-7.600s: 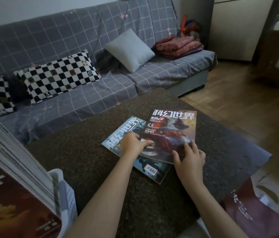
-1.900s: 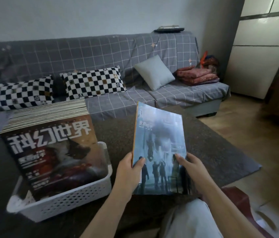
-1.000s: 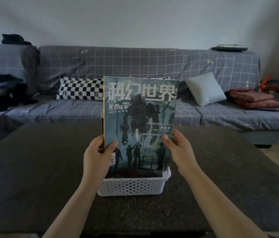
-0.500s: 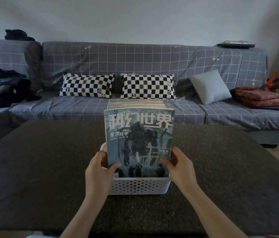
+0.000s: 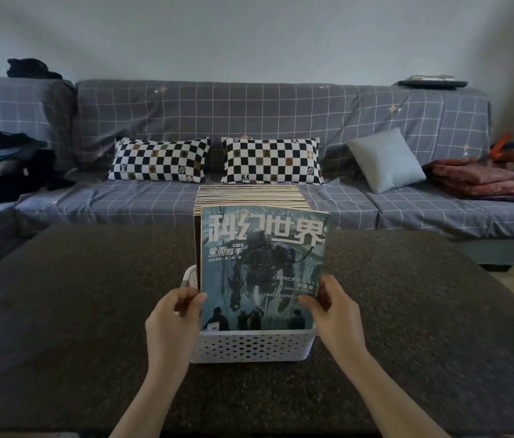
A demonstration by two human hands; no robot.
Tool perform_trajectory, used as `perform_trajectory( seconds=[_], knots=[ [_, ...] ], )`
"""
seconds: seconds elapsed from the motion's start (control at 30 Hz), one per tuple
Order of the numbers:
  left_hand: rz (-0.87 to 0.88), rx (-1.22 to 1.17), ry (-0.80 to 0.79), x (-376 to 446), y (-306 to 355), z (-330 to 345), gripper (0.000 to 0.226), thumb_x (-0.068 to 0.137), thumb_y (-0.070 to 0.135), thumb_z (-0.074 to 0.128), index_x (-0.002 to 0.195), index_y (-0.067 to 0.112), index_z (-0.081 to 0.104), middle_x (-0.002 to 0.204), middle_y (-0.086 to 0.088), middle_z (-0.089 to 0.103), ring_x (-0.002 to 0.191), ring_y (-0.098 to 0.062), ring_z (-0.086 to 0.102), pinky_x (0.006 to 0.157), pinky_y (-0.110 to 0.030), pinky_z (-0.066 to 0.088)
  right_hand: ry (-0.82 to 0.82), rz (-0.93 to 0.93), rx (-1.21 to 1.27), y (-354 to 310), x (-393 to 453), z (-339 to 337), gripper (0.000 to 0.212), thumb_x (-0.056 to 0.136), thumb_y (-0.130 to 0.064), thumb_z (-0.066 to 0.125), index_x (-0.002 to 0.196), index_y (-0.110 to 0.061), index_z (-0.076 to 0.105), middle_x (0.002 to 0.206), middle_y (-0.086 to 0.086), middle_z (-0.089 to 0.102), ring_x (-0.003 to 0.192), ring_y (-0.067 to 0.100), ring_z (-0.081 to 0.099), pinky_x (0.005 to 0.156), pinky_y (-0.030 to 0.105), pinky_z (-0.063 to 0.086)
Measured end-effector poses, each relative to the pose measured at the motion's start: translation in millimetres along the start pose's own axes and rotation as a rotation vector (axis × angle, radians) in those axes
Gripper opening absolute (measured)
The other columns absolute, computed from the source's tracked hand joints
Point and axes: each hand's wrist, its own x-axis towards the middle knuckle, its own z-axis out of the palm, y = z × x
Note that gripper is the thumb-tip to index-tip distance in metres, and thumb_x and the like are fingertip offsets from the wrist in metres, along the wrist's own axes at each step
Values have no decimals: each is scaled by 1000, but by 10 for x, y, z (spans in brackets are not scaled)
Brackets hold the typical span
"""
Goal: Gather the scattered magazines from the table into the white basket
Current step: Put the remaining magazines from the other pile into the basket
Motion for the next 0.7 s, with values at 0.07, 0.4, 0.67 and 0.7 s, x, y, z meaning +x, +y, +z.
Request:
perform_trajectory(
  seconds=[0.07, 0.4, 0.67, 0.7],
  knots=[
    [28, 51, -21, 23, -30, 10, 3, 89, 22, 65, 88, 24, 62, 84, 10, 64, 77, -4, 58, 58, -16, 40, -6, -20, -13, -5, 9, -3, 22, 84, -22, 68, 98, -28, 51, 79, -25, 55, 69, -10, 53, 58, 2, 41],
    [50, 114, -135, 148, -57, 17, 18, 86, 27, 68, 90, 25, 50, 100, 3, 57, 86, -10, 56, 65, -23, 45, 12, -4, 35, 56, 86, 75, 42, 78, -29, 73, 109, -20, 46, 102, -7, 54, 90, 6, 54, 69, 10, 43],
    [18, -451, -615, 753, 270, 71, 122, 48, 73, 78, 148, 40, 17, 141, 11, 47, 117, 0, 55, 92, -27, 50, -348, 145, 477, -119, 782, -124, 93, 57, -44, 79, 135, -30, 31, 113, -17, 62, 96, -4, 63, 85, 23, 52],
    [27, -448, -638, 843, 304, 89, 123, 46, 73, 79, 148, 41, 18, 139, 11, 49, 117, -4, 56, 94, -31, 49, -415, 160, 526, -133, 896, -140, 92, 58, -40, 79, 137, -25, 34, 114, -13, 64, 103, 3, 63, 92, 30, 50]
  ],
)
